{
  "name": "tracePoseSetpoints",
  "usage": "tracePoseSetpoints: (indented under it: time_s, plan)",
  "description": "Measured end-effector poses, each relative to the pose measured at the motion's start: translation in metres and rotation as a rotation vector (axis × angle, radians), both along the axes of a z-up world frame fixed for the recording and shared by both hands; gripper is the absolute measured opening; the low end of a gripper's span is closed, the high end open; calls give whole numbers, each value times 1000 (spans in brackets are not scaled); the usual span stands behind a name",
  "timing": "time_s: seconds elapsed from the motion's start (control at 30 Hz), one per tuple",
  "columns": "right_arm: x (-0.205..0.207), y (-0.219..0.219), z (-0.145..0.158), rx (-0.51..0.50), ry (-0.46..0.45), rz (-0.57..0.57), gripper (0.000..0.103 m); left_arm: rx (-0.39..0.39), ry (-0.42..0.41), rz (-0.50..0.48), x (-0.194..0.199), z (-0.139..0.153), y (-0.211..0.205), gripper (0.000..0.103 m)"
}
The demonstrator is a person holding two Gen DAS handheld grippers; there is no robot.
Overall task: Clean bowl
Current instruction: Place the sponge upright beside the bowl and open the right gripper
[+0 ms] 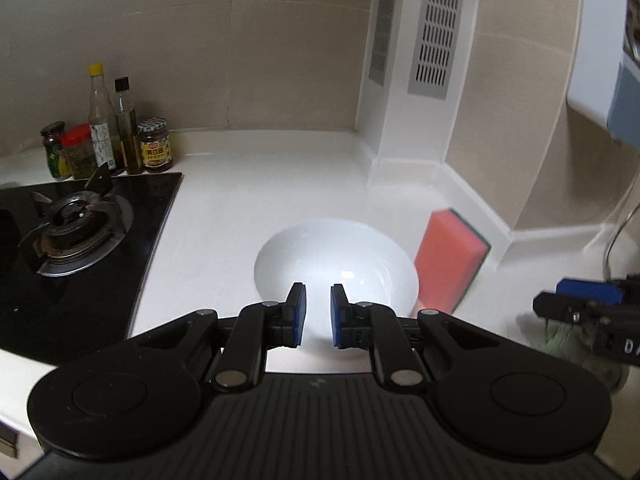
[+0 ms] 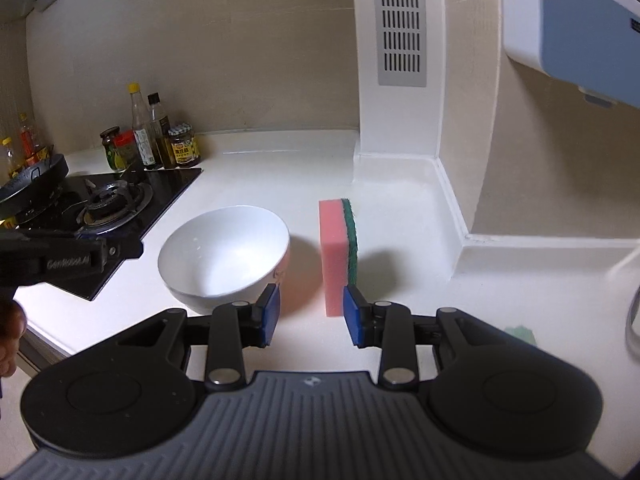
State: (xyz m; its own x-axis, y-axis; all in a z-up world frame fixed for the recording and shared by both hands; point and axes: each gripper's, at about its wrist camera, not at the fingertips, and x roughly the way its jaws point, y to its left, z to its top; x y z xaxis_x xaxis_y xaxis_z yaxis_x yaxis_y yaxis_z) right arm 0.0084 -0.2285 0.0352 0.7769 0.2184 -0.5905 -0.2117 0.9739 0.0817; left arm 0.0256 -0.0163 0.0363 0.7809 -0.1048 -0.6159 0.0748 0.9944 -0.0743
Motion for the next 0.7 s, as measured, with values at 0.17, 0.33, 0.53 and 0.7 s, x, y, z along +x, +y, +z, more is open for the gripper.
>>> tracePoseSetpoints:
  time_s: [0.17,0.33,0.53,0.7]
  plan:
    - [-18,1,-4,33,2,15,30,34,20,5,-18,-2,-9,13]
    - [-32,10,-14,20,20,42,30,59,23,7,-36,-2,-10,13]
    - [-41,11,-17,28,28,50,30,64,37,22,-47,-3,-8,13]
    - [-41,10,-23,27,59,41,30,64,38,27,-54,-3,-9,13]
